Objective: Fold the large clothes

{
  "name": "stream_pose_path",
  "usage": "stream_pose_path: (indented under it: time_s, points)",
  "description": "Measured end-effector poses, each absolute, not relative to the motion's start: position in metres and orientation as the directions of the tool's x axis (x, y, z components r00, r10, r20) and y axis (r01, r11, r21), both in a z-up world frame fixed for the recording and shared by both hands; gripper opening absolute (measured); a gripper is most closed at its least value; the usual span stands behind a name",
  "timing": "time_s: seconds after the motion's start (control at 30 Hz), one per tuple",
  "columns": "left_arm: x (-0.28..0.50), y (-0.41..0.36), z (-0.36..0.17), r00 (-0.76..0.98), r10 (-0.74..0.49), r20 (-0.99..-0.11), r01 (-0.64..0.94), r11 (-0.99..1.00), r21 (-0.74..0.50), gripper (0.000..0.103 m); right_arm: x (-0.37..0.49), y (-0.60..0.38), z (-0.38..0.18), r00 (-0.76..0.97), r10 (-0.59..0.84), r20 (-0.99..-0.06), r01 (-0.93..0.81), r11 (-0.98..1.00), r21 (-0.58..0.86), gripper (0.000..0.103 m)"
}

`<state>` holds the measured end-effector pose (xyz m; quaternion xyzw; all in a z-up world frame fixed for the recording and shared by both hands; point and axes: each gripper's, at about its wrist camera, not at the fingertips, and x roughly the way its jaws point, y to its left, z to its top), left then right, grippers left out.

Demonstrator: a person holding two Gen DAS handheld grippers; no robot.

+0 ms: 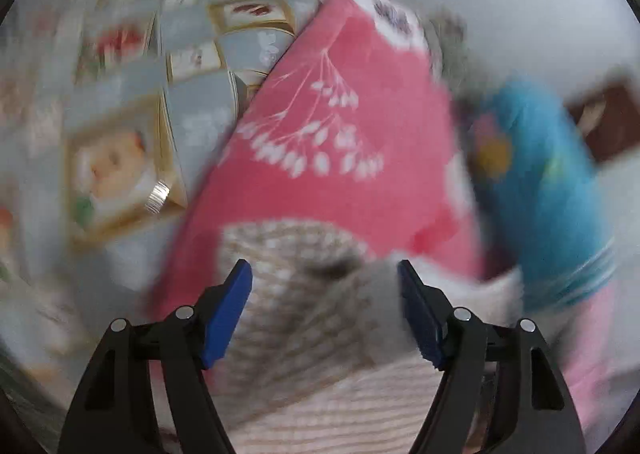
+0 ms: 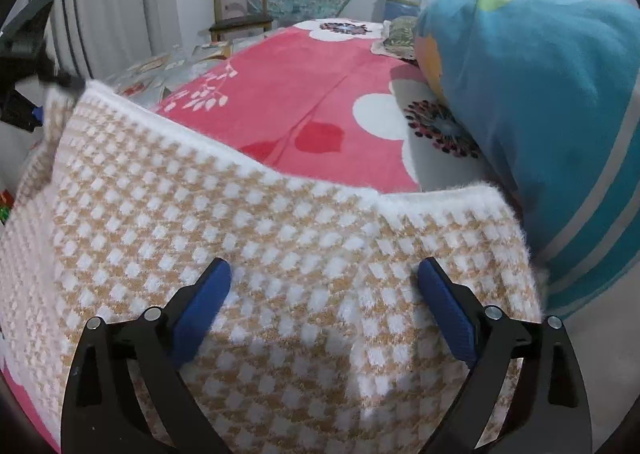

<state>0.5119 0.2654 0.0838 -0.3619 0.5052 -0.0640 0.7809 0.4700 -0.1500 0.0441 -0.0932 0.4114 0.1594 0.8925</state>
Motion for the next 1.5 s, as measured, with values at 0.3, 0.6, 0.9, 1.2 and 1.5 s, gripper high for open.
stream_pose_path:
  time_s: [0.3, 0.6, 0.9, 1.2, 1.5]
  points:
    - [0.484, 0.291, 0.122, 0.708, -0.273, -0.651, -0.264, 0.753, -0.602, 0.072, 0.473, -0.152, 0.045, 0.59, 0.22, -0.776, -0.361, 0.933, -0.009, 0.095]
    - [0.468, 0.143, 0.11, 0.602, -0.239, -0.762, 0.21, 0.968, -0.138, 0.069, 0.472, -0.152, 0.045, 0.591, 0.22, -0.776, -0.361, 0.932, -0.011, 0.095]
    - [0.488, 0.192, 0.082, 0.657, 0.027, -0.754, -0.087, 0.995, -0.04, 0.007, 0.47, -0.148, 0.047, 0.665, 0.198, -0.721, -0.336, 0.94, -0.052, 0.095]
    - [0.514, 0.282, 0.019, 0.594, -0.31, -0.742, -0.265, 0.796, -0.544, 0.052, 0.506, -0.167, 0.036, 0.607, 0.278, -0.744, -0.334, 0.939, 0.078, 0.095]
    - [0.47, 0.314, 0.022, 0.691, -0.417, -0.59, -0.283, 0.595, -0.752, 0.054, 0.499, -0.24, 0.061, 0.673, 0.403, -0.621, -0.251, 0.913, 0.321, 0.087]
